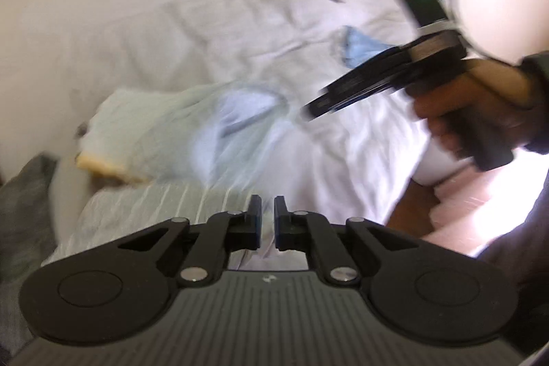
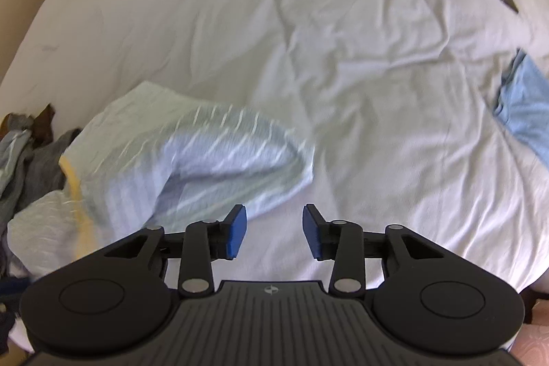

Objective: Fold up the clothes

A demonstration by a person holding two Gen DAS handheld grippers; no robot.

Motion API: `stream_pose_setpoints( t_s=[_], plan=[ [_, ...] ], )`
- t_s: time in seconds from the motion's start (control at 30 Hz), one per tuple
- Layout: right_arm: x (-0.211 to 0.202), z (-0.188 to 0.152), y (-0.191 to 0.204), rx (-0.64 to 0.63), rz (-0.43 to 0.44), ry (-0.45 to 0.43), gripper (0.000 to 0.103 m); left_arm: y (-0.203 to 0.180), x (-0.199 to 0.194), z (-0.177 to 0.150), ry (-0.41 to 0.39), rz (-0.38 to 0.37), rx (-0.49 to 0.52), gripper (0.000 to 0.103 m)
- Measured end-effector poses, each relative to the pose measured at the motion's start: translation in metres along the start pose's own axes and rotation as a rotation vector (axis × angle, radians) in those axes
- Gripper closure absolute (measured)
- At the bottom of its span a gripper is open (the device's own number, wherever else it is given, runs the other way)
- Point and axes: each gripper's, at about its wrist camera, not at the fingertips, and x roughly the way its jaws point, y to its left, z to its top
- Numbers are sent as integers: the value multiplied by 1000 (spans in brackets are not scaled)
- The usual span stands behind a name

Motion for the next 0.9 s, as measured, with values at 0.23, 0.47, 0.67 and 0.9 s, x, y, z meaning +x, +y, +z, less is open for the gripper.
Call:
stream_pose_setpoints(
  t_s=[0.23,0.47,0.67,0.9],
  plan=[
    [5,-25,2,24,81,40,58,53,-2,1,0,251,157,70],
    [-2,-55,21,125,87,30,54,115,61,-26,96,390,860,70],
    [-4,-91,39,248,52,50,54,140,103,-49,21,270,1350,70],
    [-1,-122,60,385,75,48,49,134,95,-3,-18,129,1281,99]
  ],
)
